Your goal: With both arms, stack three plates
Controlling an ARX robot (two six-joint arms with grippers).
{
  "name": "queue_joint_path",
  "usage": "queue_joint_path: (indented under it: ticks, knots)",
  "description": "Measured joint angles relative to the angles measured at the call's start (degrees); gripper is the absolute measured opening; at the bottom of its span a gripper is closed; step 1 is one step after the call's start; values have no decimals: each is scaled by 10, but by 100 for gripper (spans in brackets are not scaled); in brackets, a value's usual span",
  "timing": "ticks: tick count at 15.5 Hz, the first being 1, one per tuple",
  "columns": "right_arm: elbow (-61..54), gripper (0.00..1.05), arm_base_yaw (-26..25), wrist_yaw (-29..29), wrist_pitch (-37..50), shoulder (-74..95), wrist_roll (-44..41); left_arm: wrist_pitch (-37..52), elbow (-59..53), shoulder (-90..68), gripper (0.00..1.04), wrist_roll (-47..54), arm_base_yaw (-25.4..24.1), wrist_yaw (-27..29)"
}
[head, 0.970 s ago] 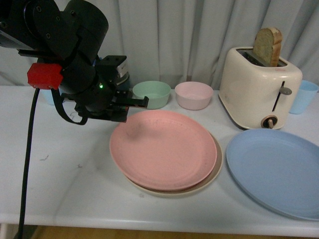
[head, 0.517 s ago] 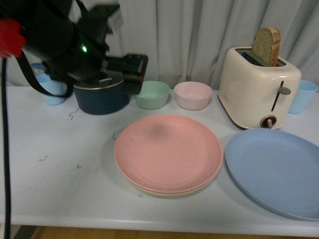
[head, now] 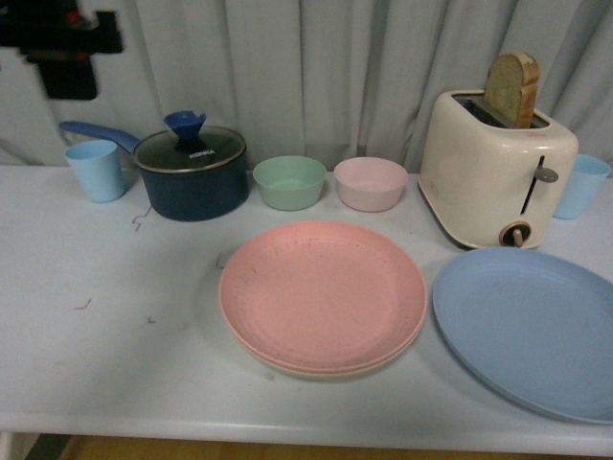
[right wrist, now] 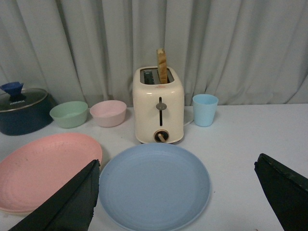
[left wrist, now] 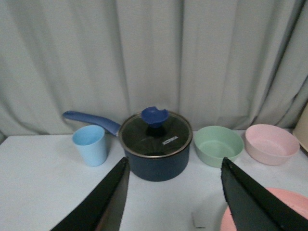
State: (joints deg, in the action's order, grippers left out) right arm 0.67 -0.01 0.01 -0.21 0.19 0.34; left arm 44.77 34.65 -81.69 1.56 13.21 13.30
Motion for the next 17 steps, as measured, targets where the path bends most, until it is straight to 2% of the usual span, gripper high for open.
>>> queue_joint_path:
  ticks: [6,8,9,13,14,15,16,17]
  knots:
    - [0,98,0,0,0,0,0,41,-85,86,29,-11,-31,-26]
    - [0,98,0,0,0,0,0,43,-146,121,7,-12,-44,-48]
    - [0,98,0,0,0,0,0,42,-179,145,2,-14,-56,-57]
    - [0,98,0,0,0,0,0,16,-256,252,2,-14,-85,-87]
    - [0,98,0,0,0,0,0,-24,-290,332,2,-14,-135,-125]
    - [0,98,0,0,0,0,0,-21,-327,383,2,-14,-131,-133]
    - [0,98,0,0,0,0,0,-79,-340,426,2,-14,-131,-133]
    - [0,98,0,0,0,0,0,-101,-340,462,2,-14,-131,-133]
